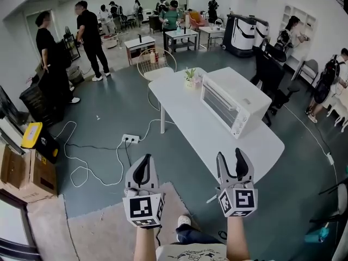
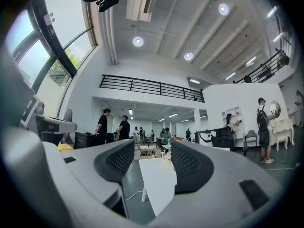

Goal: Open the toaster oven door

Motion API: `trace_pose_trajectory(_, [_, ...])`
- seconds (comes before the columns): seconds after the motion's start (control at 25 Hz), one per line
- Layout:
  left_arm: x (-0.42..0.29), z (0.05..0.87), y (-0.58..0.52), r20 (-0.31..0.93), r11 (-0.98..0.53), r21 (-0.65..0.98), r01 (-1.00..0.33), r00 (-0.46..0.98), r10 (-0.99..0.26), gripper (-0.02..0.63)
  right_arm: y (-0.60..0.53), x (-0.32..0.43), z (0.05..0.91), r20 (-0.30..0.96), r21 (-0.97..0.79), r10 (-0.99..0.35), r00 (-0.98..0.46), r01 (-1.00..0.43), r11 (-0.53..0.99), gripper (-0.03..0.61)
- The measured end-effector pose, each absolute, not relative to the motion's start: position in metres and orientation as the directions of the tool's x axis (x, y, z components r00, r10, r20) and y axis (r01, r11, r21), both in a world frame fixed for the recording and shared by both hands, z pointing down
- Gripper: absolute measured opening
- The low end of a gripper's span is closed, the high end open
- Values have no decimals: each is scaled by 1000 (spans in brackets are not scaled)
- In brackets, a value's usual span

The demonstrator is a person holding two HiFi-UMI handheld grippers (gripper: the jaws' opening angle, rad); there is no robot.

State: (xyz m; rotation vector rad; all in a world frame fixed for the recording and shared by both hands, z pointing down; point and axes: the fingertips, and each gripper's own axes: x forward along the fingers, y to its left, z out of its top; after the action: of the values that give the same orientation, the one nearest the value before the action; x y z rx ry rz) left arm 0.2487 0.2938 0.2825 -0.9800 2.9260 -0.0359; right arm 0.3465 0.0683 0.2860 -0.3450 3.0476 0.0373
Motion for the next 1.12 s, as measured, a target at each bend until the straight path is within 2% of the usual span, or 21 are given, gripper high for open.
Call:
trace_pose_trajectory(0.72, [106, 303, 223, -10, 786, -32, -617, -786, -618, 6, -12, 216, 310, -40, 1, -277, -960, -277, 961, 241])
trace_pose_trajectory(1.12, [3, 322, 180, -1, 717, -22, -697, -717, -697, 6, -45, 139, 320, -37, 14, -382, -924, -382, 924, 241])
